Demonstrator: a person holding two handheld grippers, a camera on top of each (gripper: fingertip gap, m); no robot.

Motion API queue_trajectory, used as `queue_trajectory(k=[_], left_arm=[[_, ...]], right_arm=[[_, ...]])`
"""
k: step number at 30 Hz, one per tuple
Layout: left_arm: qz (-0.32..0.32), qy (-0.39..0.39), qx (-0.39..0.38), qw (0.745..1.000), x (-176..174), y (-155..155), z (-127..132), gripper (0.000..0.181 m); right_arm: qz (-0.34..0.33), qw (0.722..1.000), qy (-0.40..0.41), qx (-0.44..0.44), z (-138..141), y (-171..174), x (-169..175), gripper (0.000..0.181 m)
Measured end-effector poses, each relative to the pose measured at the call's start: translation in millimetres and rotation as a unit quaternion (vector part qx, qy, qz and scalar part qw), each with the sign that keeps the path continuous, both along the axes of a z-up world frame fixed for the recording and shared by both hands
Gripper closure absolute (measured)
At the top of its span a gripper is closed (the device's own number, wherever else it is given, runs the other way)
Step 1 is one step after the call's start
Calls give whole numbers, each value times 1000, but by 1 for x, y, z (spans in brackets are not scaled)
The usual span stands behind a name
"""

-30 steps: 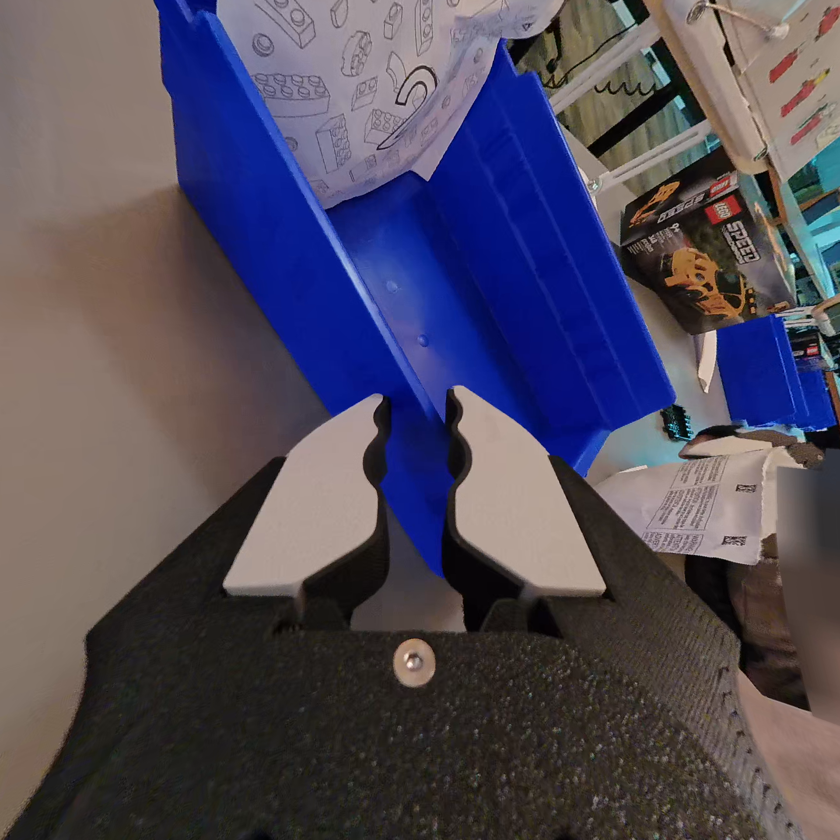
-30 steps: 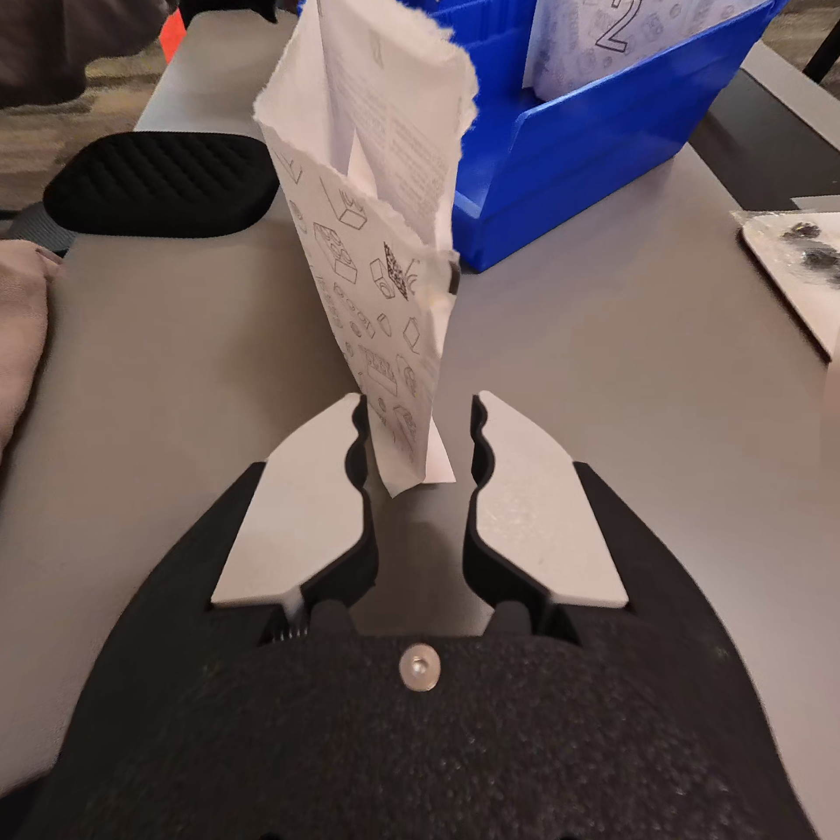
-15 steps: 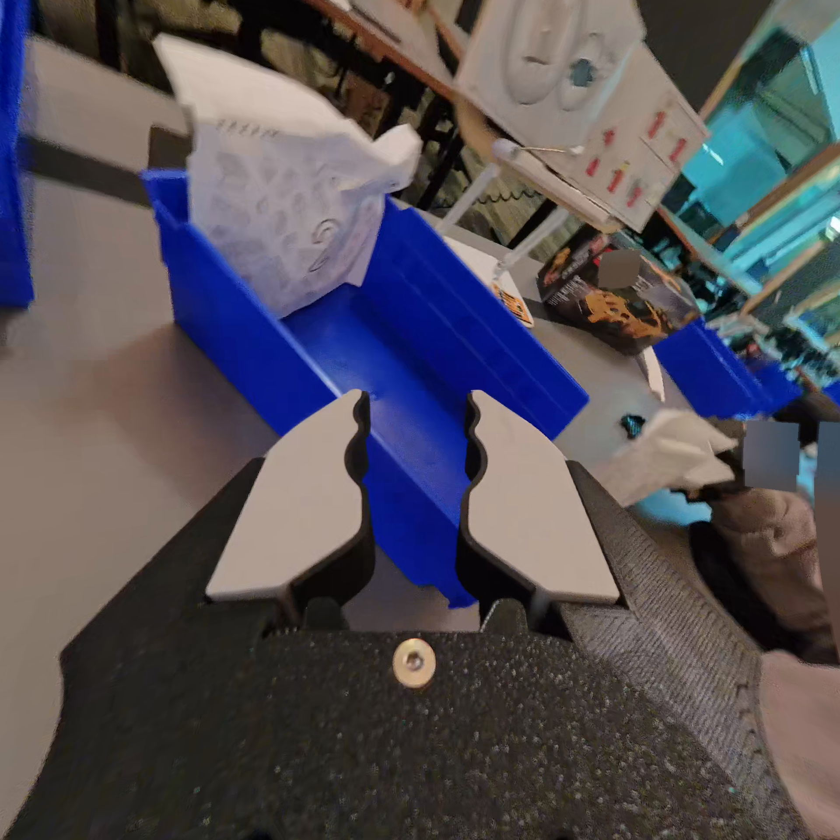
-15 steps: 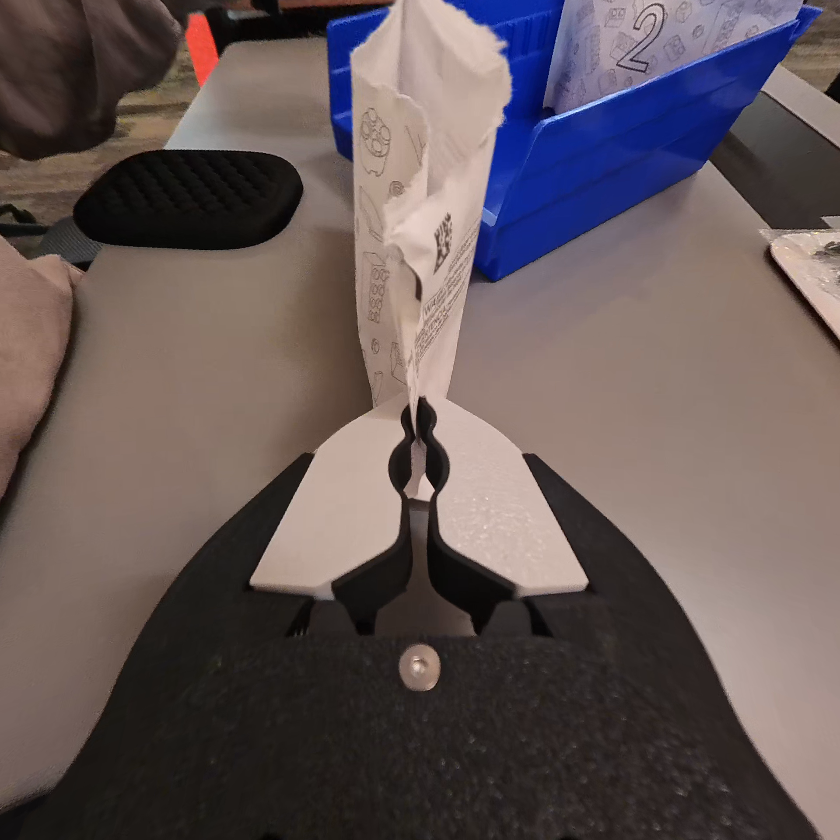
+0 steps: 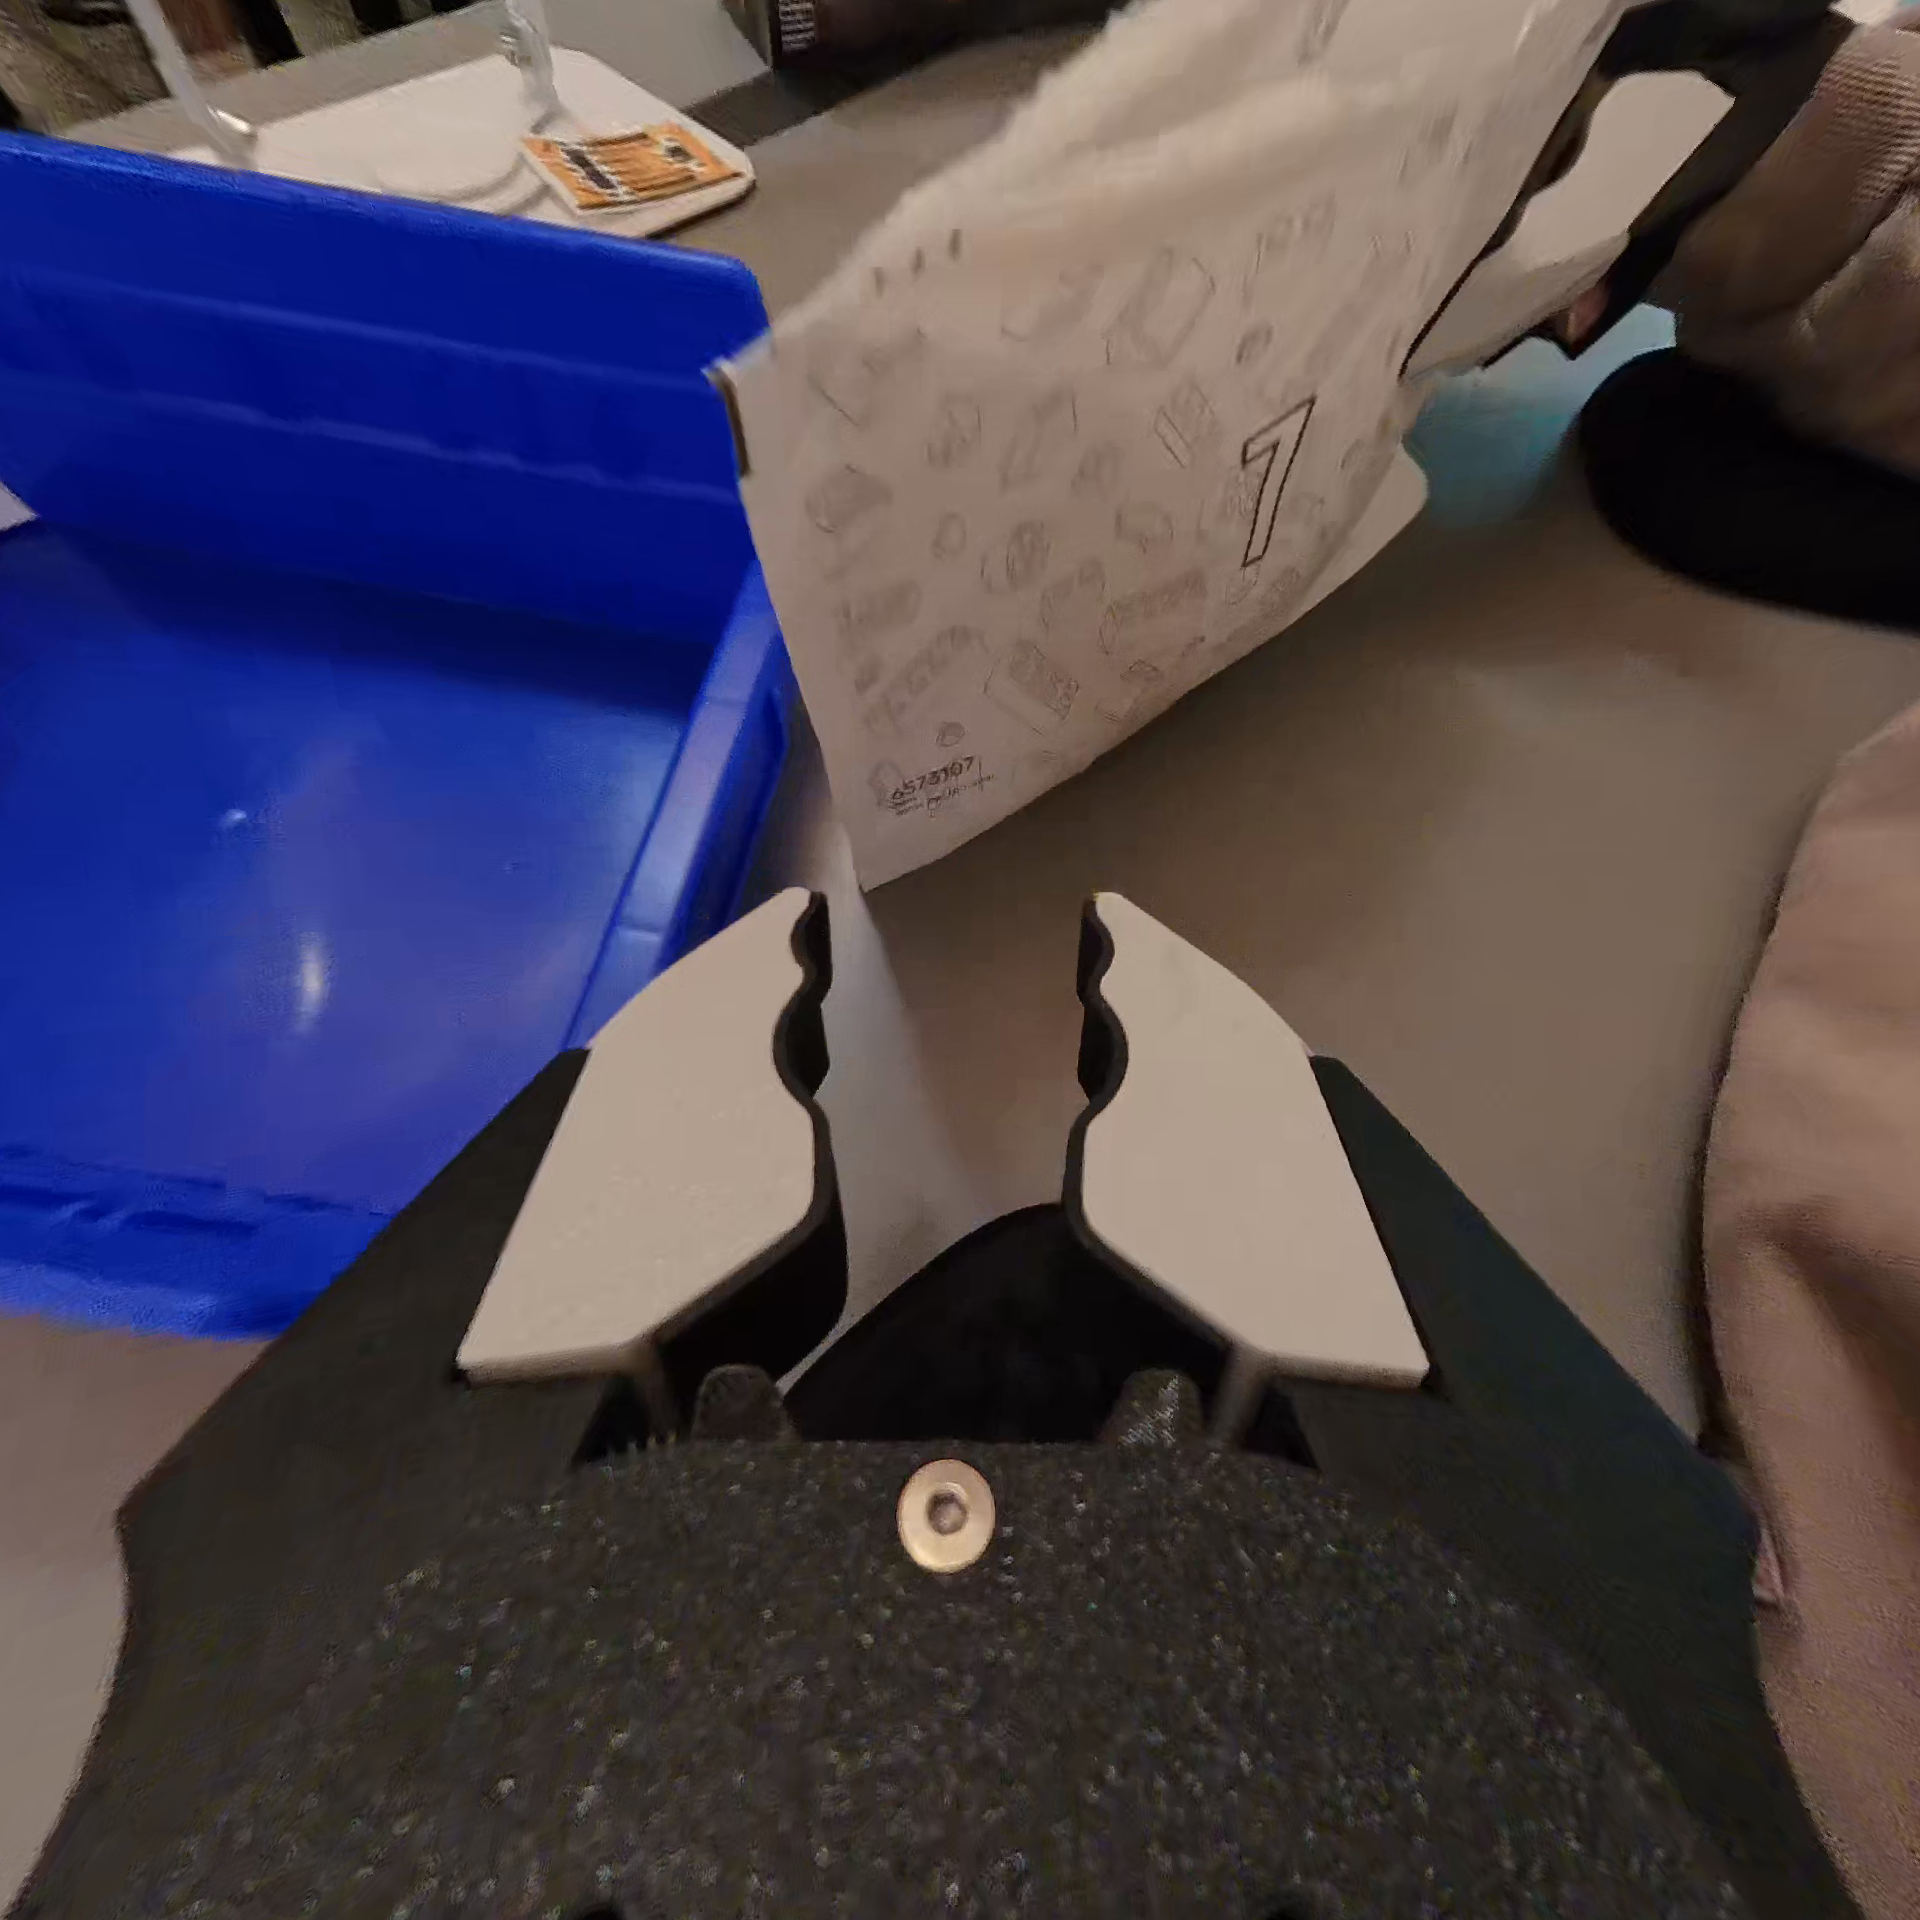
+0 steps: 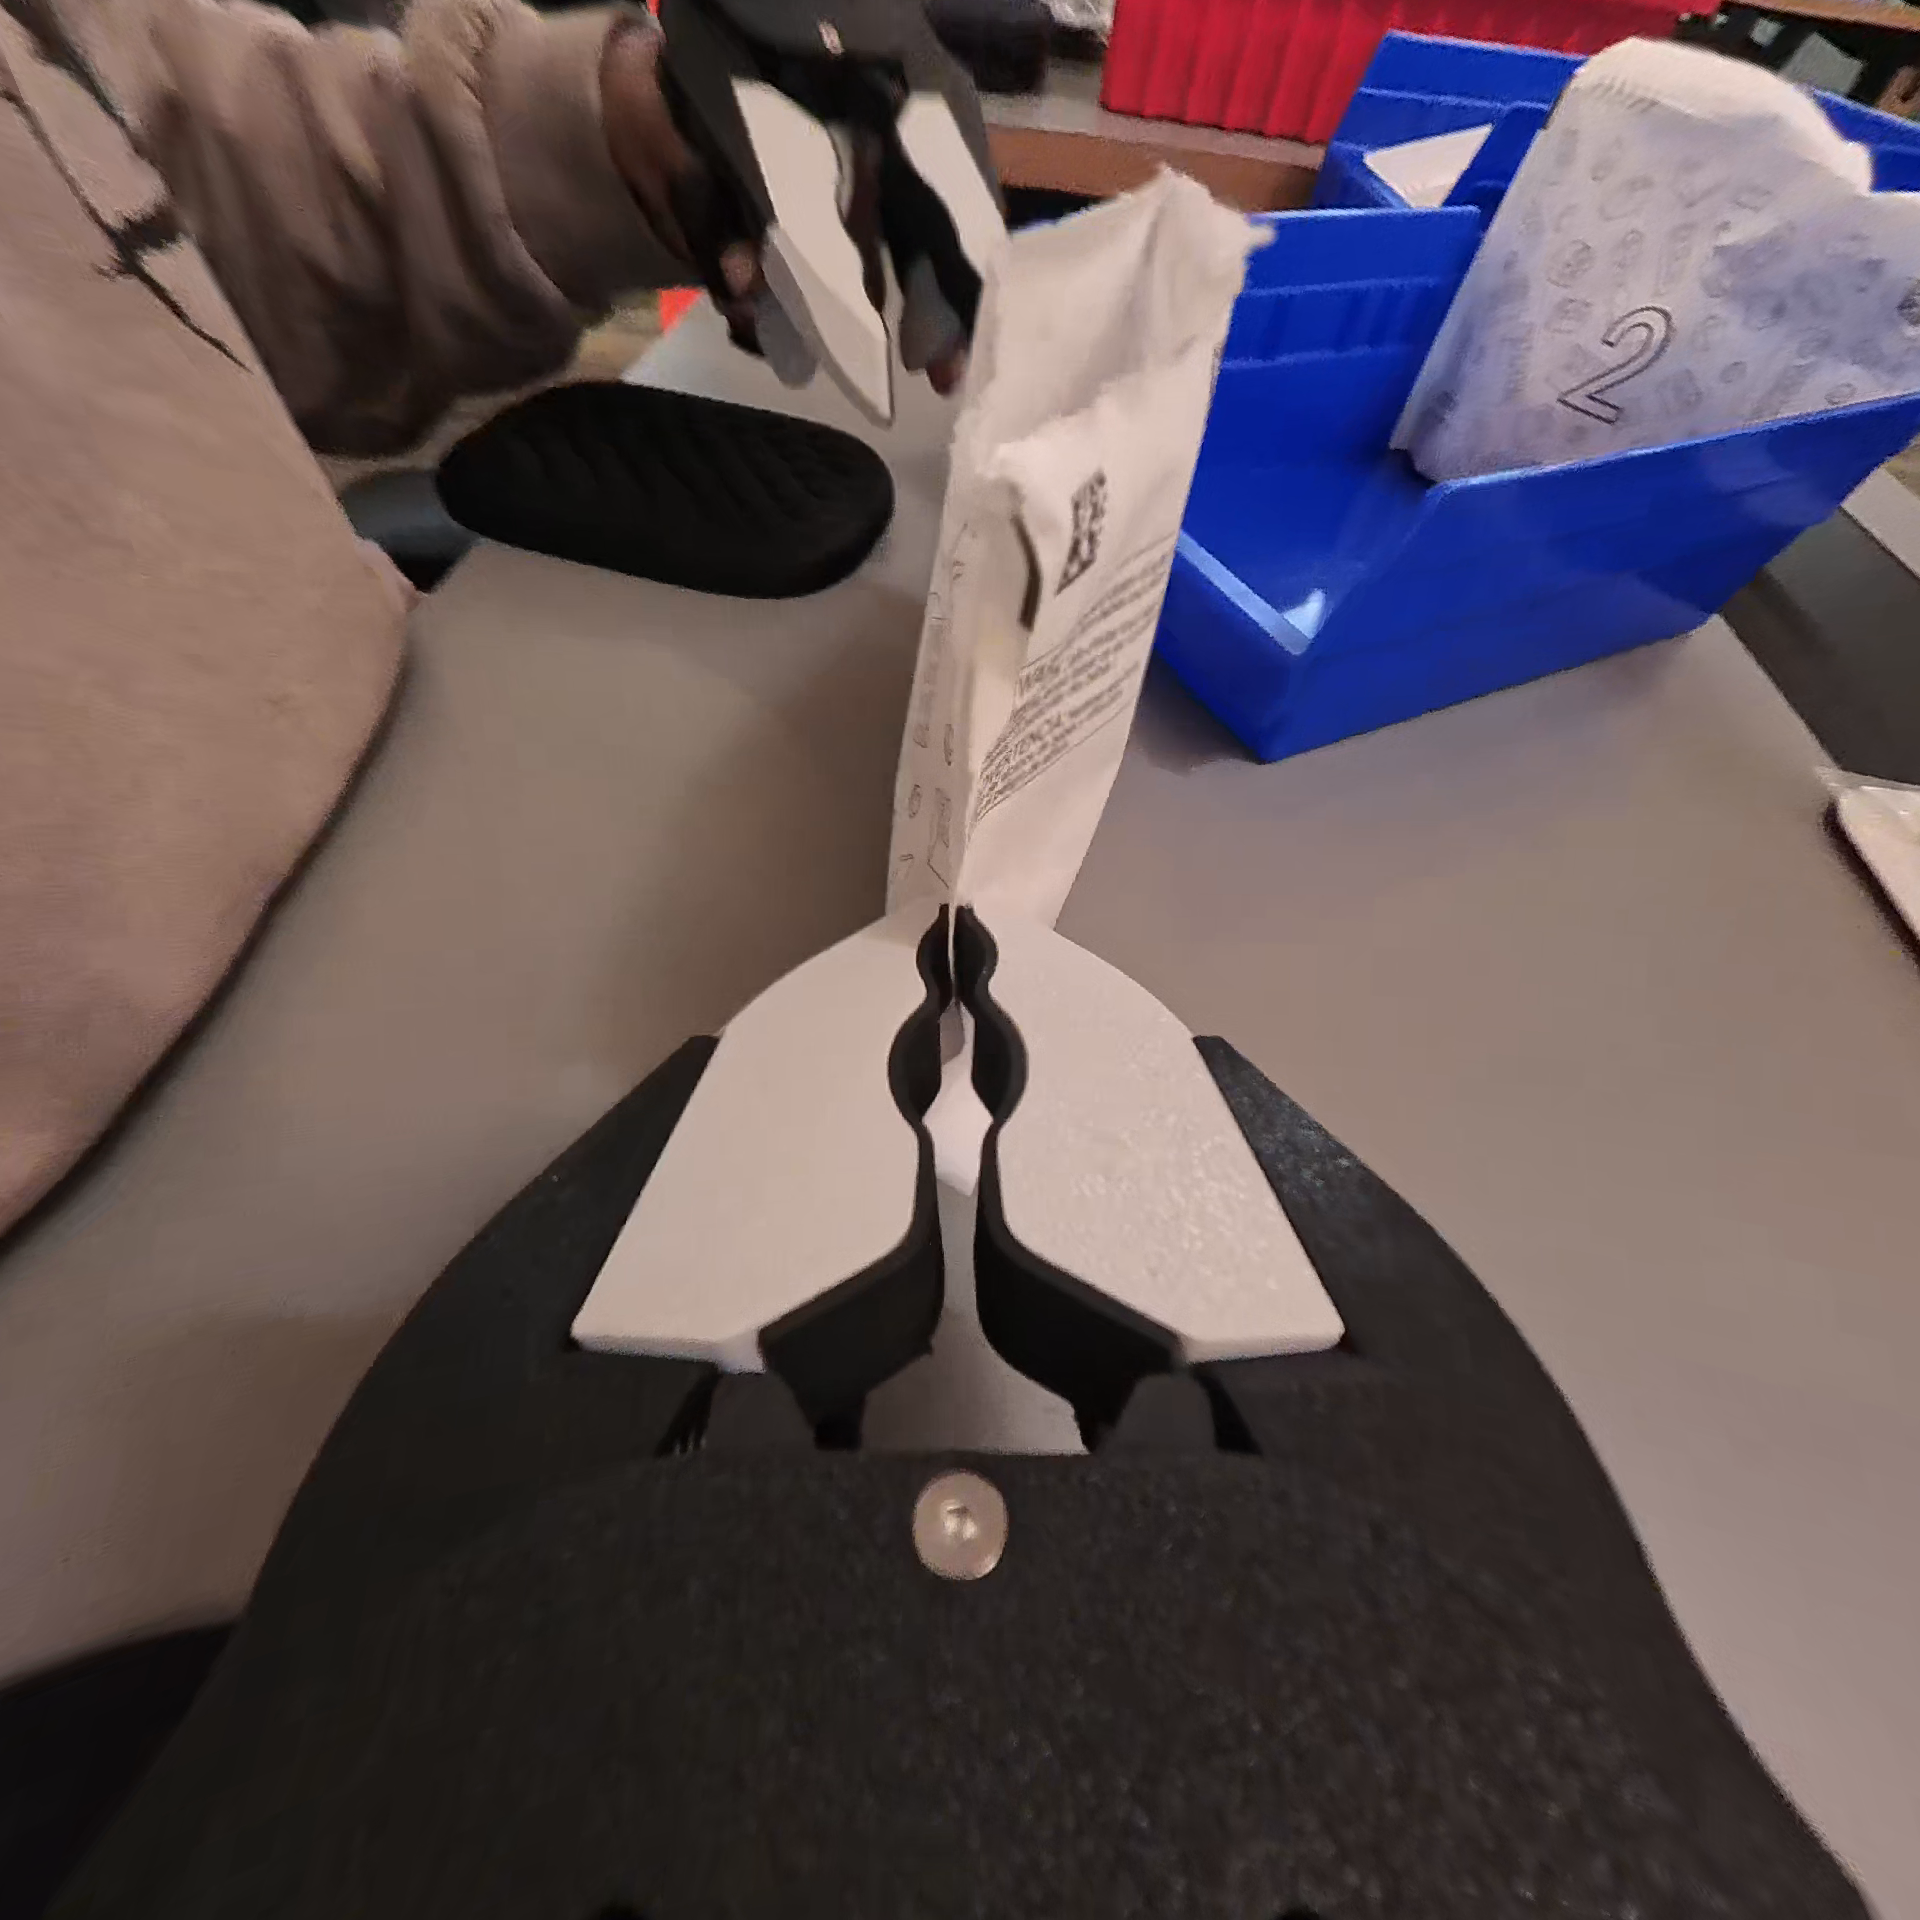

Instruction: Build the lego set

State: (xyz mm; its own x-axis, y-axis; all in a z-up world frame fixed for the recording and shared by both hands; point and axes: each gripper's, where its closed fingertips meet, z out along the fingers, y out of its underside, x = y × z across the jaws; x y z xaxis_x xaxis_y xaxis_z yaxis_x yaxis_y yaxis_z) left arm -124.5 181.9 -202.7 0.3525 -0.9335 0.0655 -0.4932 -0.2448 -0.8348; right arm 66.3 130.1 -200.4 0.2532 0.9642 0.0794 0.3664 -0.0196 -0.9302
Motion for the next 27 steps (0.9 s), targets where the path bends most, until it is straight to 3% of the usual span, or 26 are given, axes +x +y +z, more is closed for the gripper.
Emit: queue_trajectory(k=[8, 10, 12, 16, 18, 22, 27], left_arm=[[-52, -8, 43, 998, 45, -1, -16, 134], [-67, -11, 40, 997, 56, -2, -20, 144], [-75, -14, 62, 995, 64, -4, -17, 181], [-84, -4, 78, 993, 60, -6, -12, 181], [-69, -24, 75, 995, 49, -2, 5, 181], [-28, -41, 96, 994, 17, 18, 49, 159], [101, -55, 132, 984, -46, 112, 108, 145]], right_arm=[[48, 999, -4, -19, -3, -17, 3, 181], [44, 999, -15, -19, -7, -14, 2, 181], [34, 999, -18, -17, -10, -8, 3, 181], [22, 1000, -21, -7, -9, -2, 9, 181], [15, 999, -31, -2, -10, -1, 16, 181], [-8, 997, -71, 8, -18, 6, 32, 181], [-41, 998, -52, 7, -12, 16, 36, 171]])
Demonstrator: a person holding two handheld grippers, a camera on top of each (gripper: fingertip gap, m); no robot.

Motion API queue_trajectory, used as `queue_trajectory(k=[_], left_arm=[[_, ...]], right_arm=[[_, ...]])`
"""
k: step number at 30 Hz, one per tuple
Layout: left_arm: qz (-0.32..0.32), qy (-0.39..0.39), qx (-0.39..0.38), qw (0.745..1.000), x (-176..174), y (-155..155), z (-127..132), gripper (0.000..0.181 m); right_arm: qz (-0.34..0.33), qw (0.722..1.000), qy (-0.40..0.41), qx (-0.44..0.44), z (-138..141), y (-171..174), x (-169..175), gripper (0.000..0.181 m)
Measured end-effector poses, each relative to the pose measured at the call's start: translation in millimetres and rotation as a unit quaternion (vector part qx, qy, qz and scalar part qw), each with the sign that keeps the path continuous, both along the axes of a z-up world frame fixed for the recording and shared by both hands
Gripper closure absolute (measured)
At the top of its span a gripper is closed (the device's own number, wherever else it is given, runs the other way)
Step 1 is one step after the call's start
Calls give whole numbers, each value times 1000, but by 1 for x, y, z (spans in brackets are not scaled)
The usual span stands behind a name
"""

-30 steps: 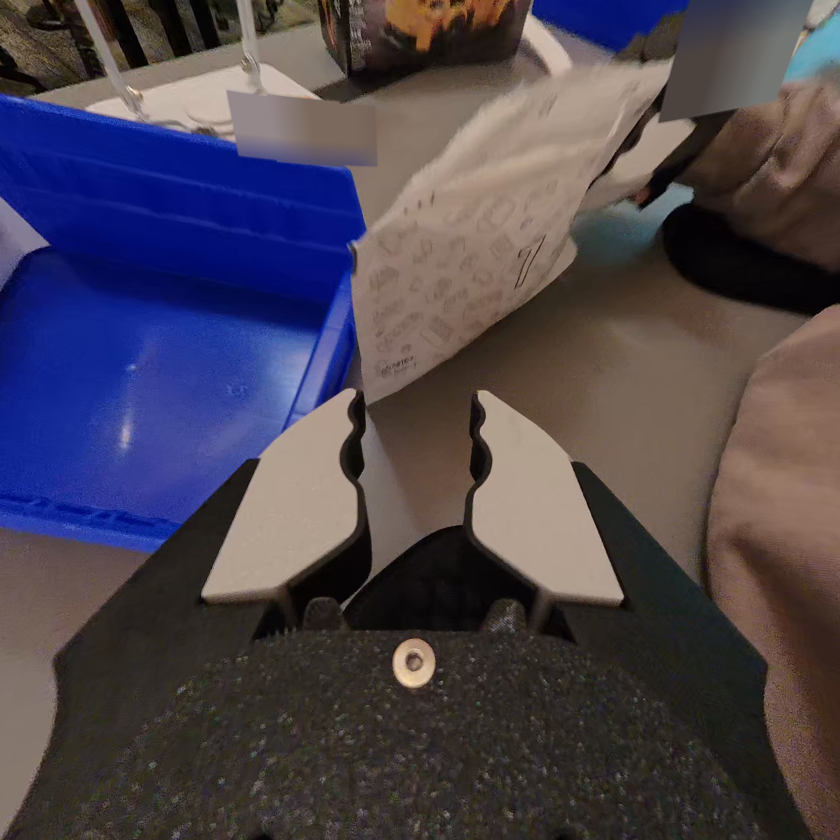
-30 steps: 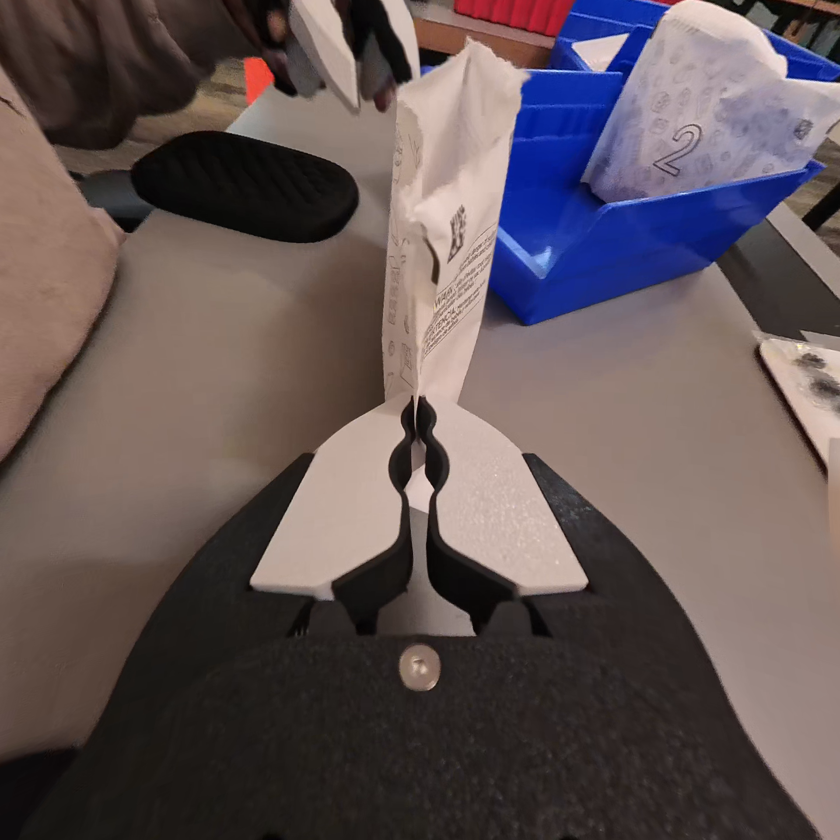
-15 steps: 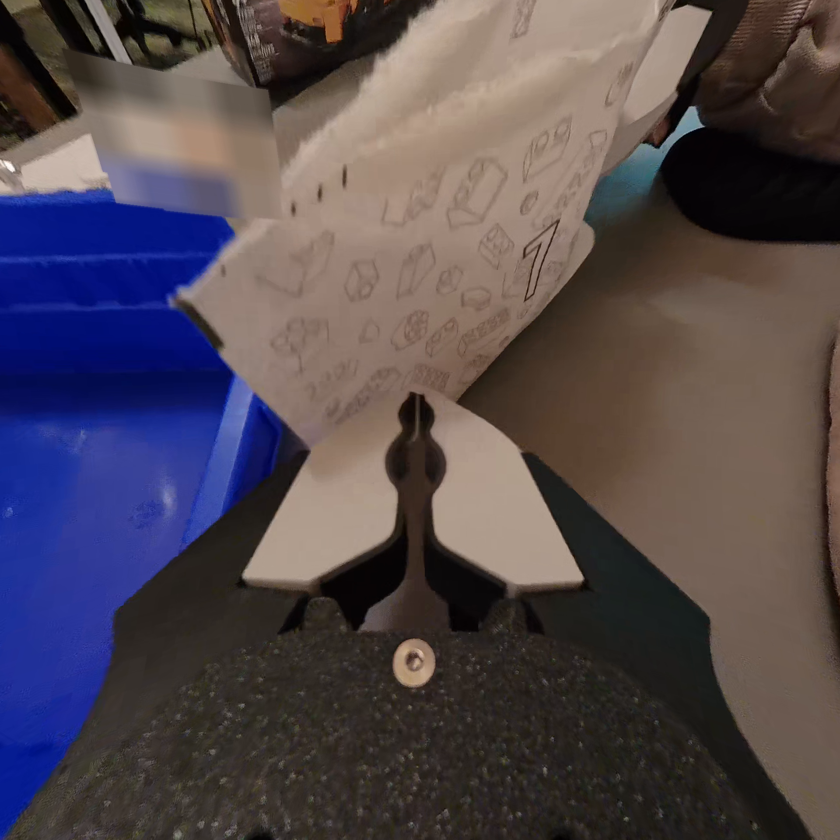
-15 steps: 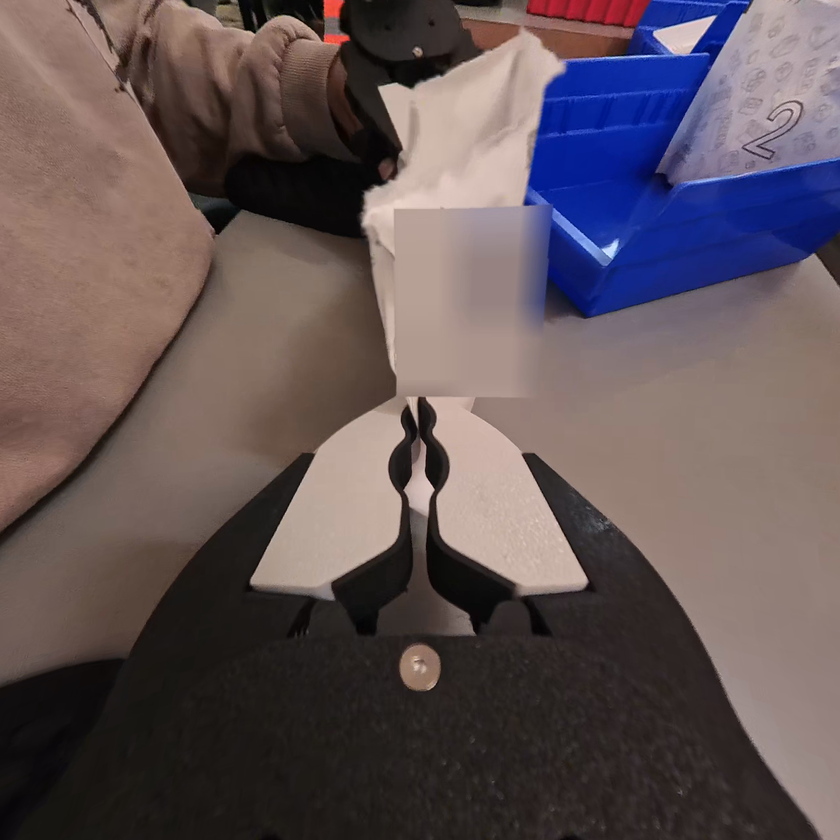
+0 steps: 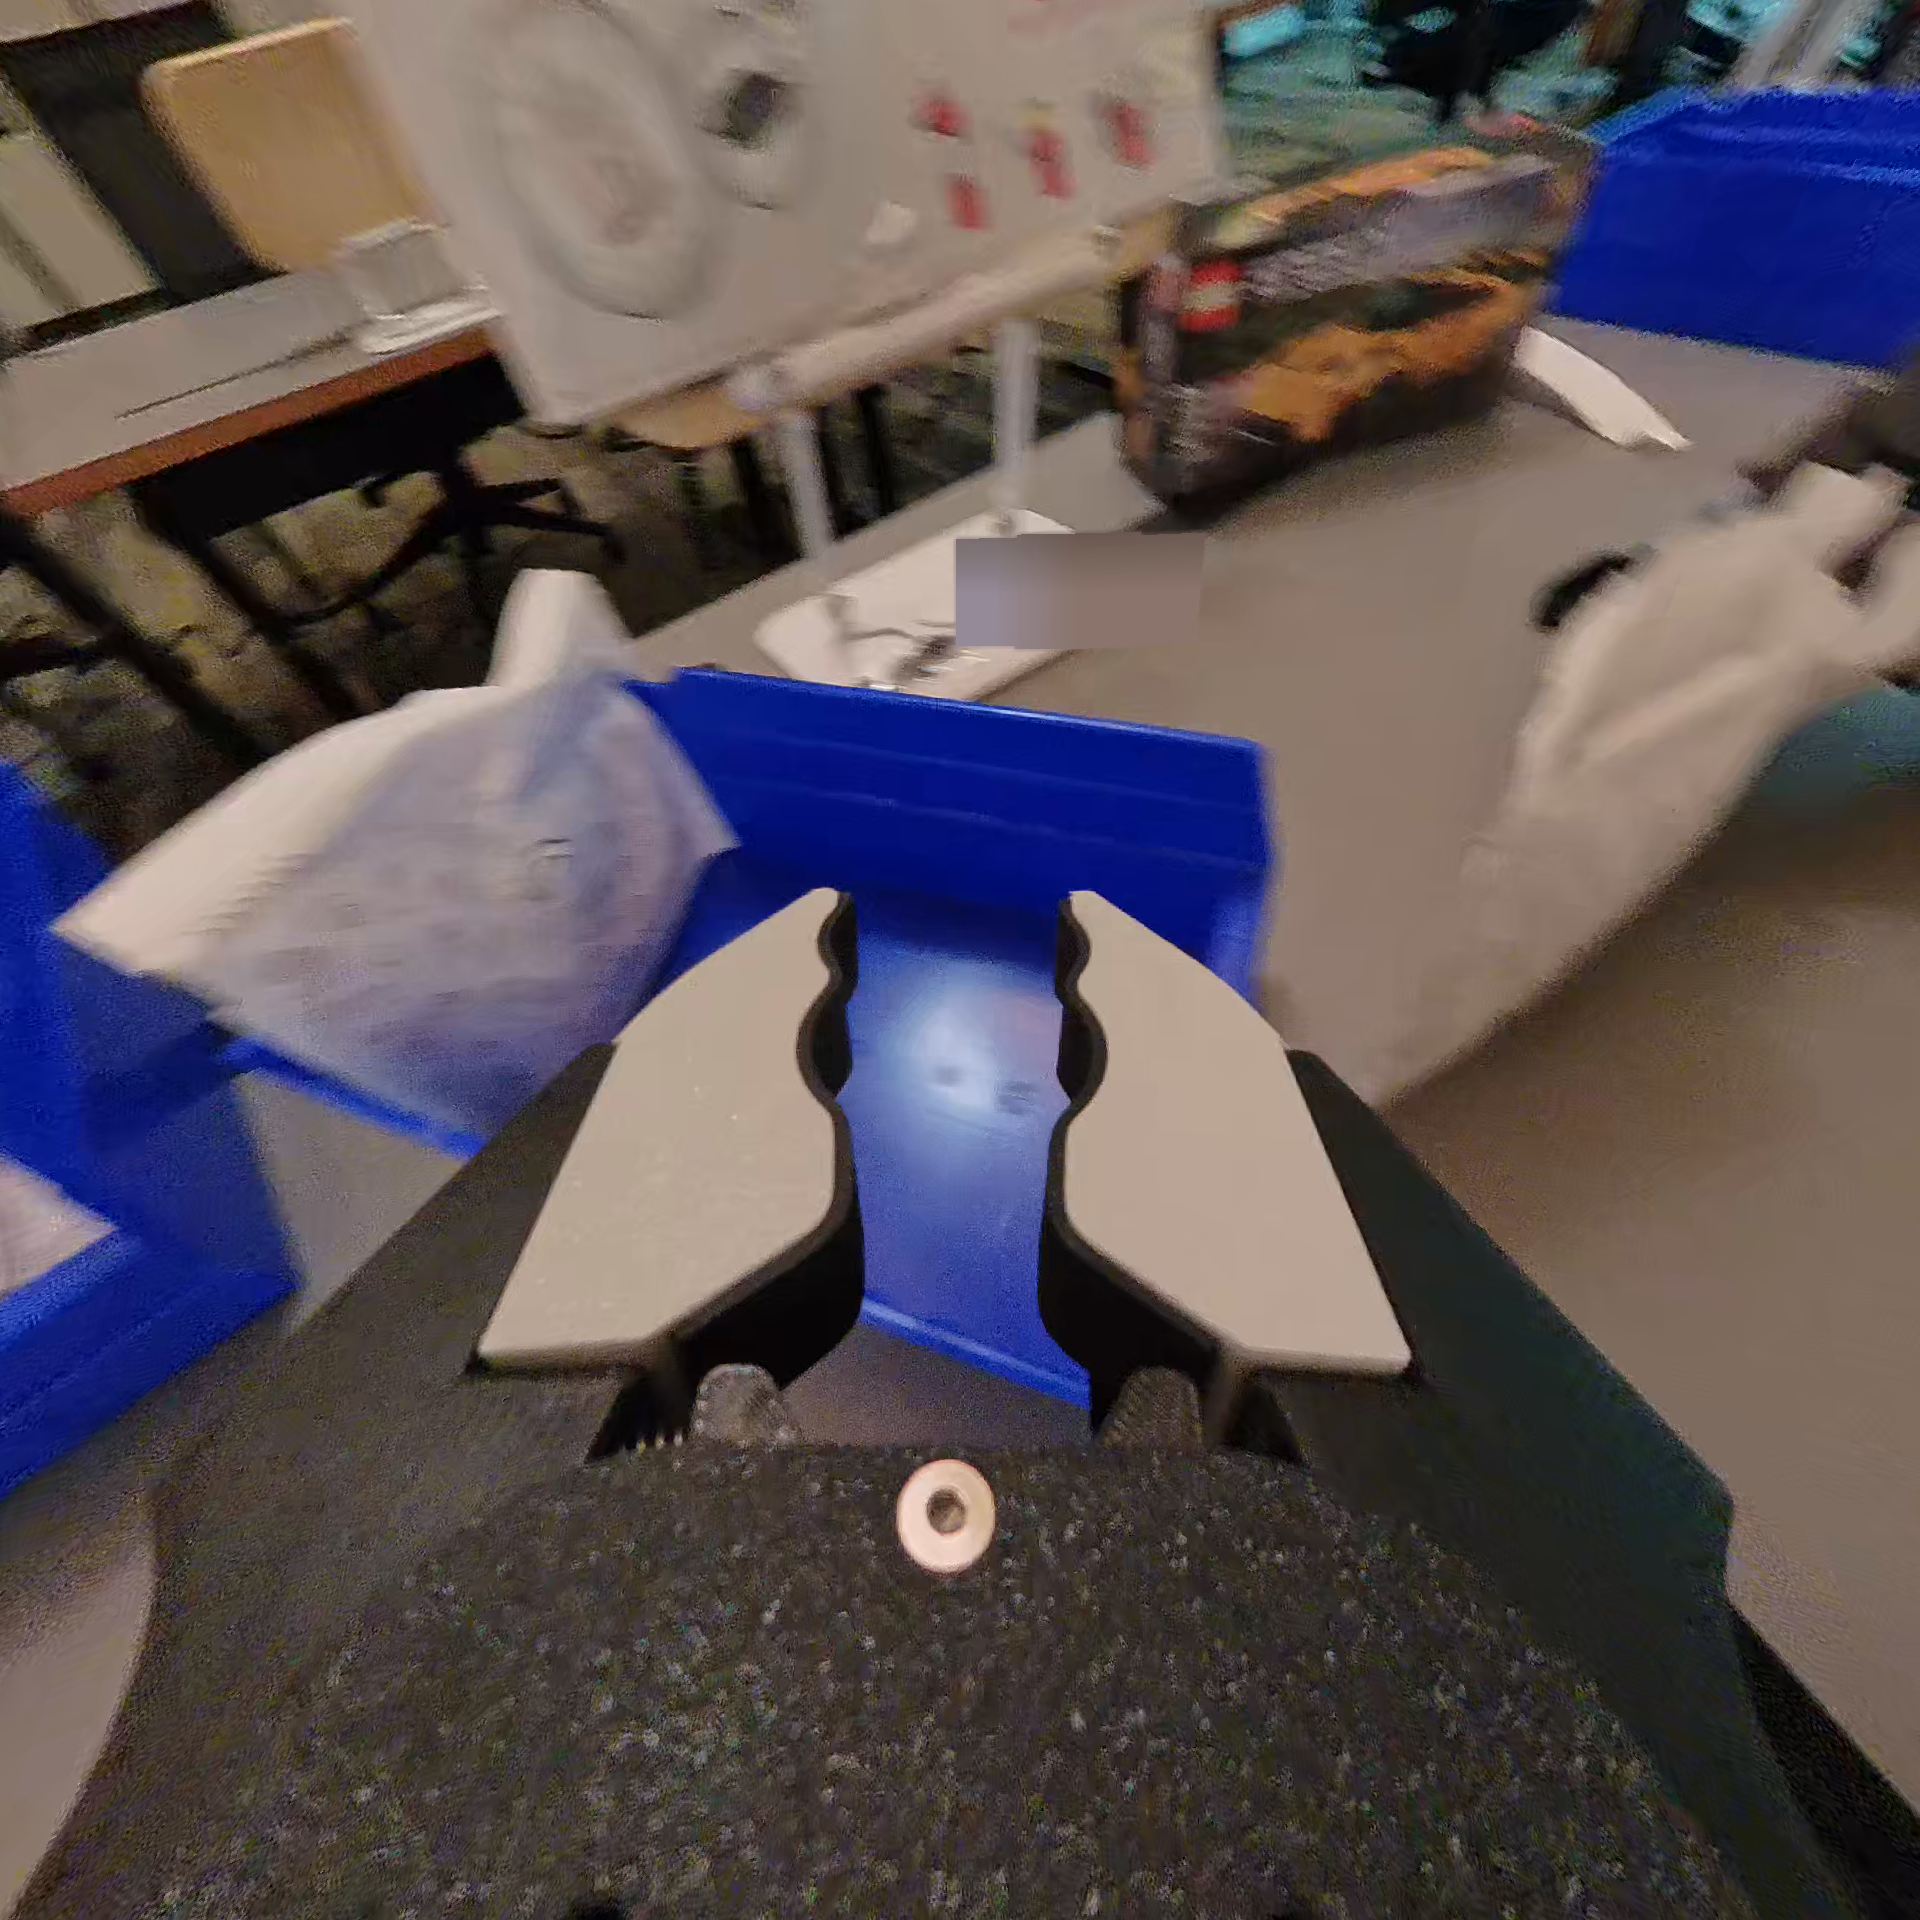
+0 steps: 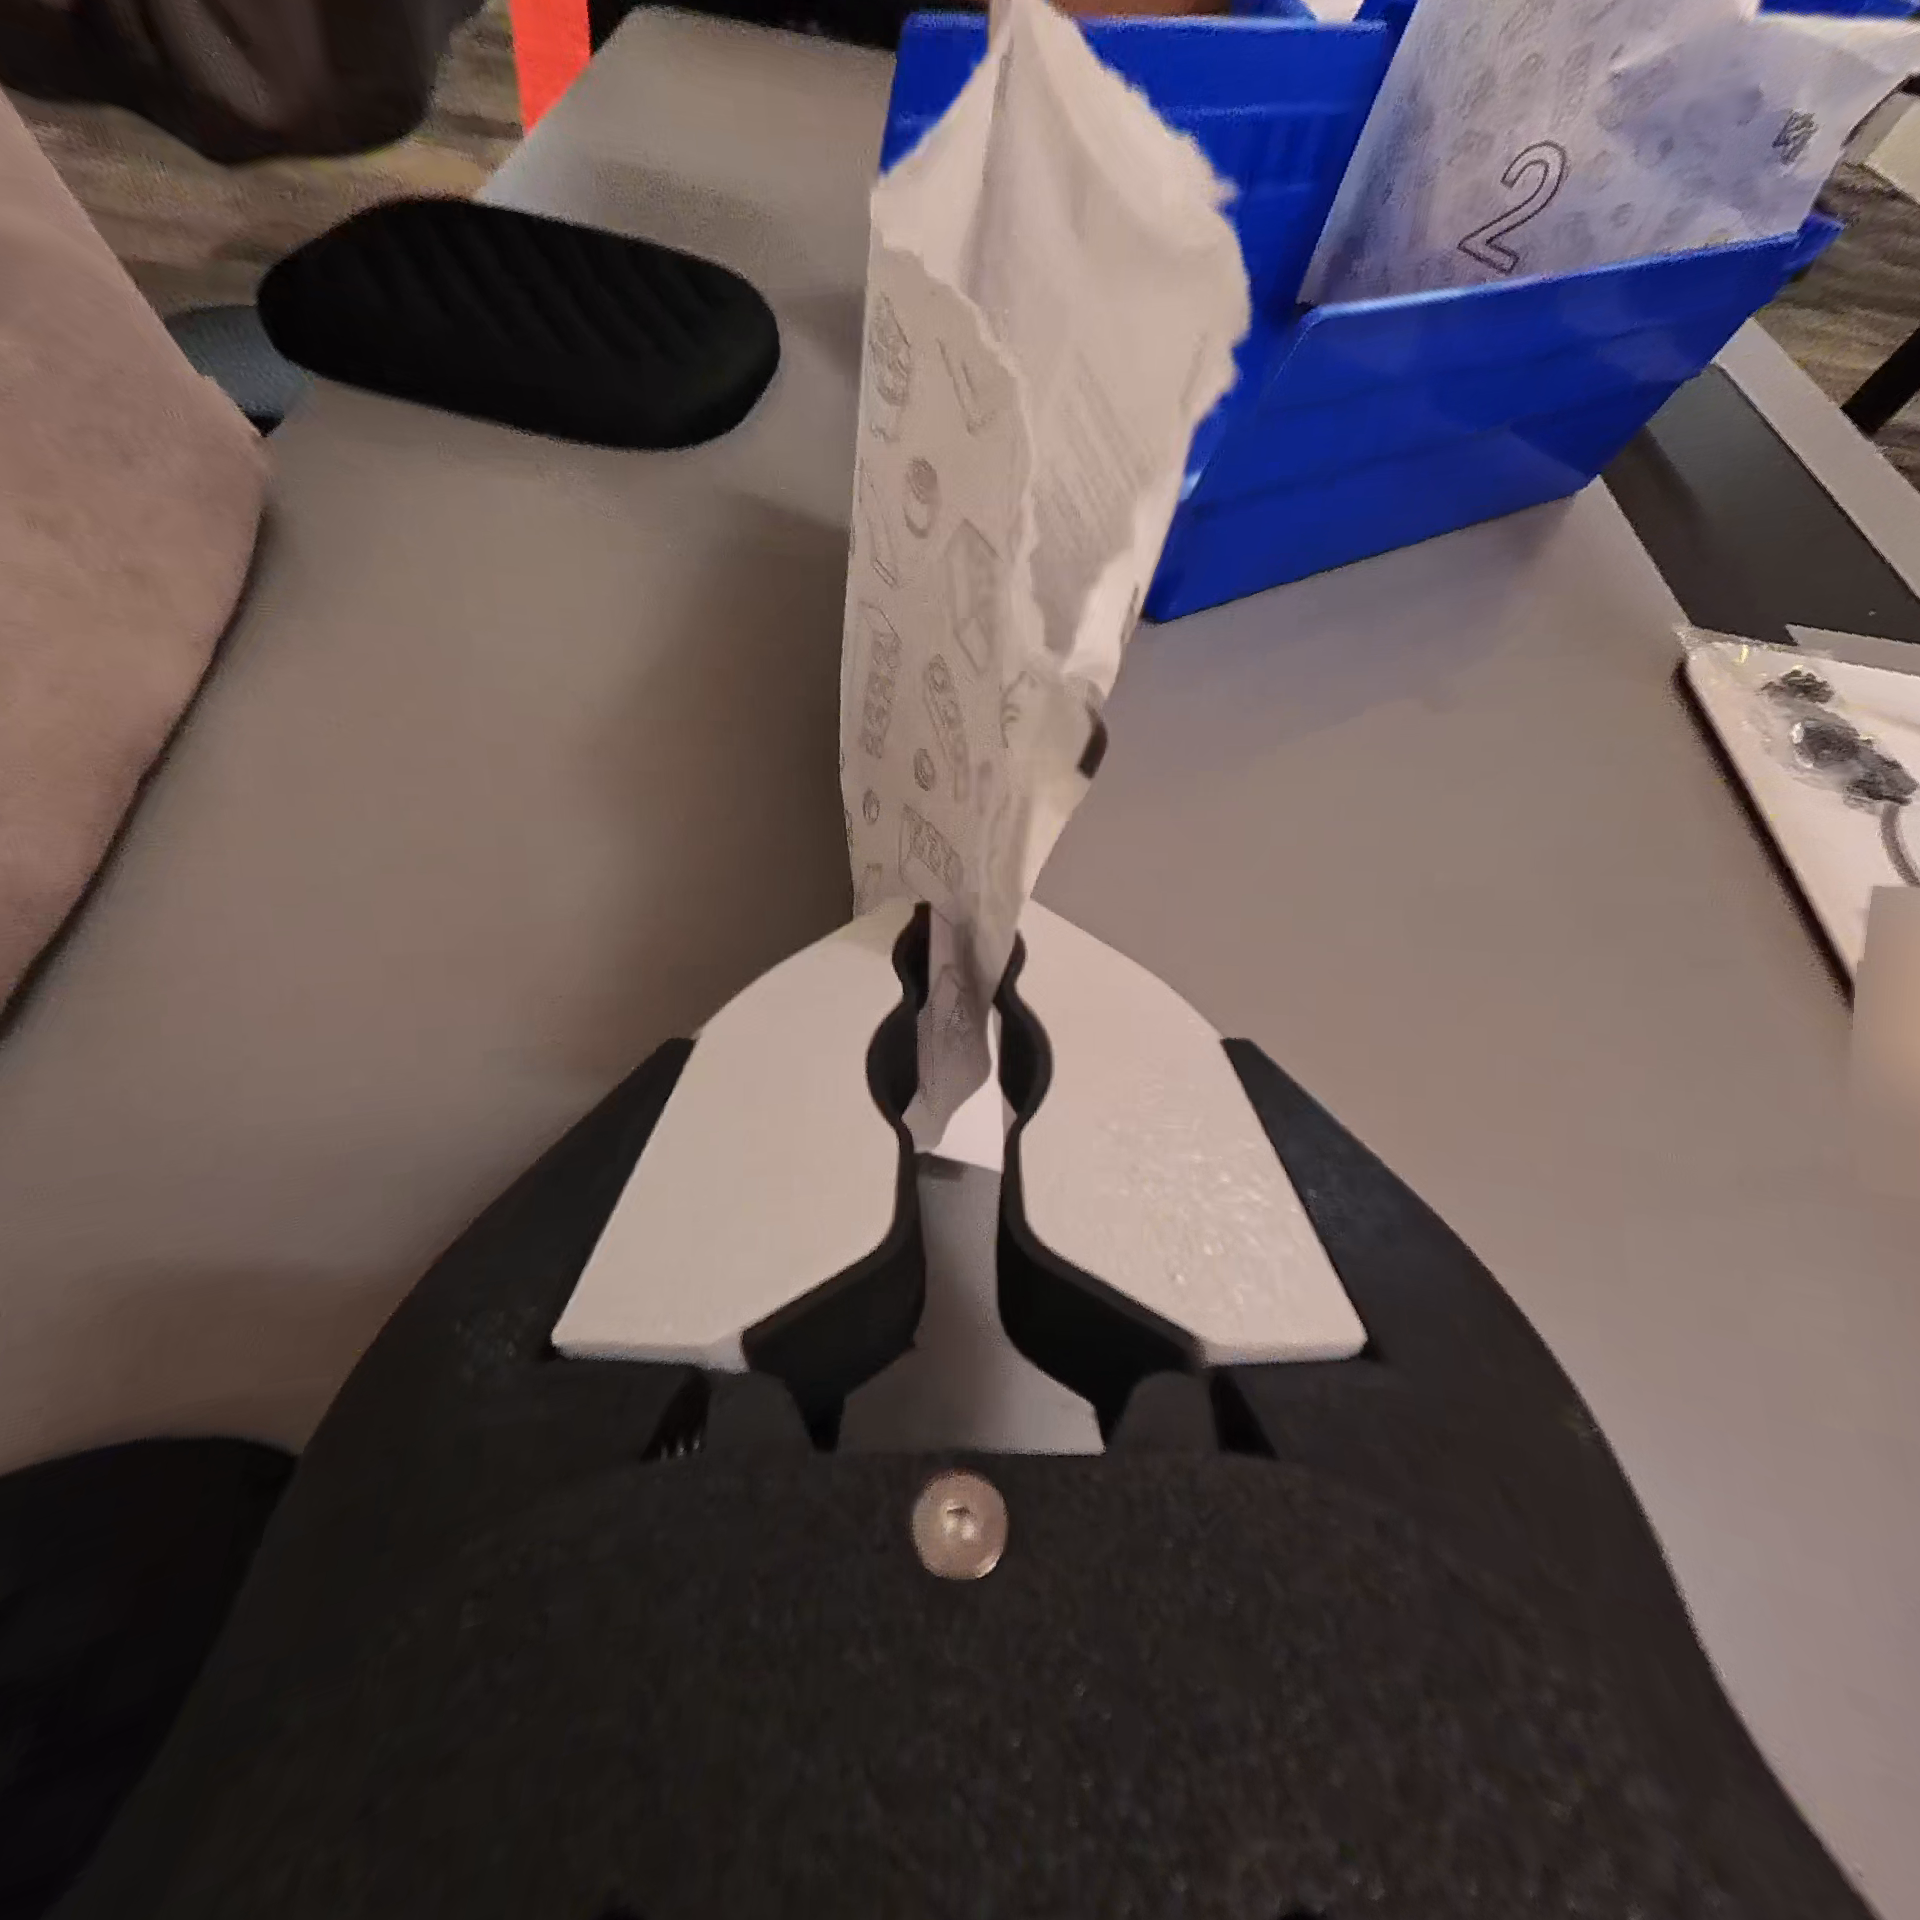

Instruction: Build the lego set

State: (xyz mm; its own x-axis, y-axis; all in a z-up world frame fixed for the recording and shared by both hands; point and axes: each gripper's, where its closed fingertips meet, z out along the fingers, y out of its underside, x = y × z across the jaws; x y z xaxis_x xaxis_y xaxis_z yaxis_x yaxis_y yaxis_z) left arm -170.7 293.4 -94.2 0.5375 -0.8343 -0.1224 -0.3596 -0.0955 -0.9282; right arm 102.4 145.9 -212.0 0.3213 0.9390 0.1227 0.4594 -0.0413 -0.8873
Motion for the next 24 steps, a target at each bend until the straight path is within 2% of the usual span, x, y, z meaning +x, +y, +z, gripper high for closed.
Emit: queue_trajectory(k=[3, 6, 8, 10, 14, 17, 21, 24], left_arm=[[69, -14, -30, 997, -40, 78, 4, 130], [110, -4, -76, 991, -66, 141, -19, 117], [127, 15, -86, 988, -76, 172, -36, 116], [116, 2, -103, 988, -74, 190, -44, 120], [109, 43, -80, 990, -71, 206, -49, 156], [67, 32, -53, 996, -58, 194, -30, 181], [52, 5, -39, 998, -48, 183, 0, 181], [58, -43, -39, 997, -48, 179, 35, 180]], right_arm=[[-7, 1000, 20, -4, 9, 0, -2, 159], [-14, 1000, 26, -7, 14, 0, -2, 151], [-19, 999, 28, -5, 15, -1, -1, 150], [-24, 999, 34, -7, 16, -2, 0, 150], [-35, 999, 39, -10, 15, 0, 4, 153], [-40, 998, 41, -11, 14, 1, 5, 155], [-39, 998, 46, -15, 12, 3, 4, 157], [-37, 998, 45, -17, 12, 2, 3, 157]])
